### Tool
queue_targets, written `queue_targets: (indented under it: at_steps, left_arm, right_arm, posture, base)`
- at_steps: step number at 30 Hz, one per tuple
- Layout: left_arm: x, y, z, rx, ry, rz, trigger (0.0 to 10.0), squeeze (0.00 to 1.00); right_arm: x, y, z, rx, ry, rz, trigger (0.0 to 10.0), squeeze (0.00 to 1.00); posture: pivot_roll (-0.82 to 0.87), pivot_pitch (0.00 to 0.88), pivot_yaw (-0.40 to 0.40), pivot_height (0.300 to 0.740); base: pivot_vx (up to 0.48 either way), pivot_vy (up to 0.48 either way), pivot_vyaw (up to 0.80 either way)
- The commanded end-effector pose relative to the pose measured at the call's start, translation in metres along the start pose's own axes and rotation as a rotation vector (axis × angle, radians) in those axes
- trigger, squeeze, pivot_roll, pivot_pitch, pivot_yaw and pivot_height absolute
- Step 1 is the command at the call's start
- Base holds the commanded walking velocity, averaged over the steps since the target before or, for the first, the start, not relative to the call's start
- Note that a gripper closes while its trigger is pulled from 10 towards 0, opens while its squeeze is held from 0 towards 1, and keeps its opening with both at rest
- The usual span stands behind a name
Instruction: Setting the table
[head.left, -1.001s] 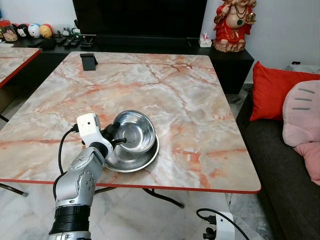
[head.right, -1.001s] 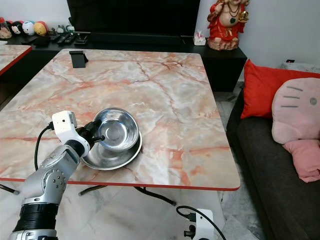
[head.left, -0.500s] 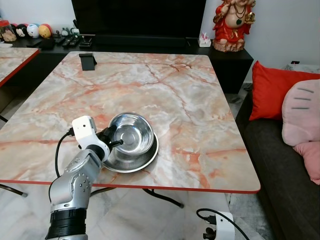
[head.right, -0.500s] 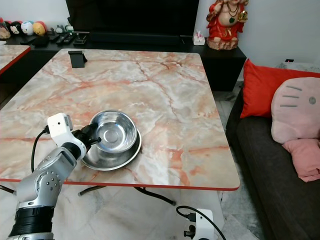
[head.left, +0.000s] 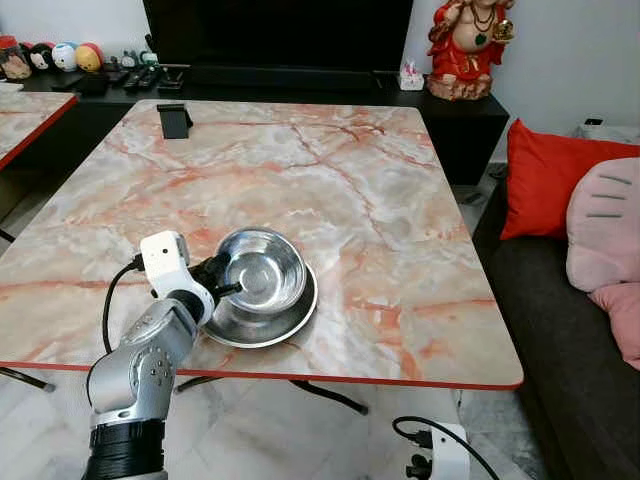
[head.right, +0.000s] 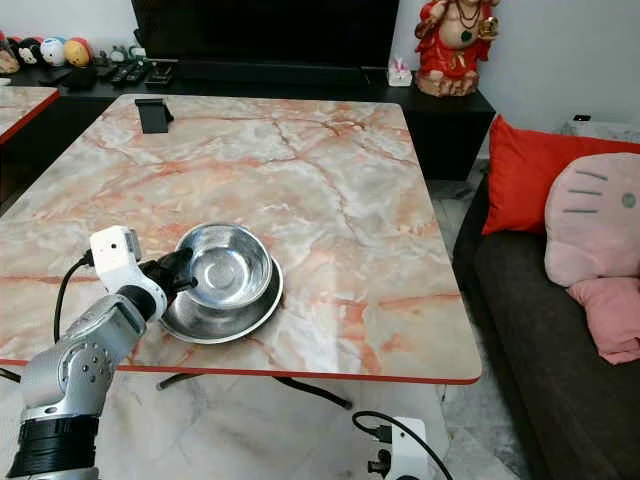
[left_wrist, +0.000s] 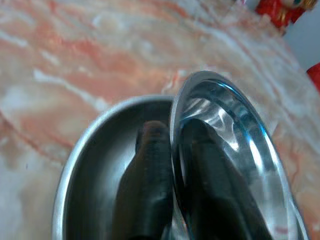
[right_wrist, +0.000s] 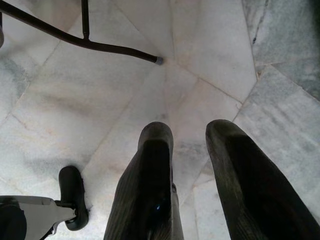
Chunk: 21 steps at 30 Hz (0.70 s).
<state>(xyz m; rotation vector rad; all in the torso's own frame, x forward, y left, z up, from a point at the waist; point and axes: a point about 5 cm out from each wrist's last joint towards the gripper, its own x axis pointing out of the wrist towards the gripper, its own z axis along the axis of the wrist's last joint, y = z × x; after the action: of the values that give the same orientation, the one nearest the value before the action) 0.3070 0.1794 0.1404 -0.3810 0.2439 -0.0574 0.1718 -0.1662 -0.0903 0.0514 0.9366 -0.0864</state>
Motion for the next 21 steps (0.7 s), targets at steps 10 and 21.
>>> queue_targets:
  at_steps: [10,21]
  left_arm:
    - [-0.0017,0.0055,-0.0025,0.029,0.033,0.038,10.0,0.00]
    - [-0.0002,0.0043,0.0037,0.076,0.007,0.049,10.0,0.00]
  right_arm:
    - [0.0000,-0.0014,-0.0004,-0.004,0.007,-0.002,10.0,0.00]
    - [0.0002,-0.0016,0.0002,-0.006,0.007,0.000,10.0,0.00]
  posture:
    - [0.05,0.000,-0.036,0.740]
    - [0.05,0.000,-0.038,0.740]
  base:
    - [0.000,0.000,0.00]
    - [0.000,0.000,0.00]
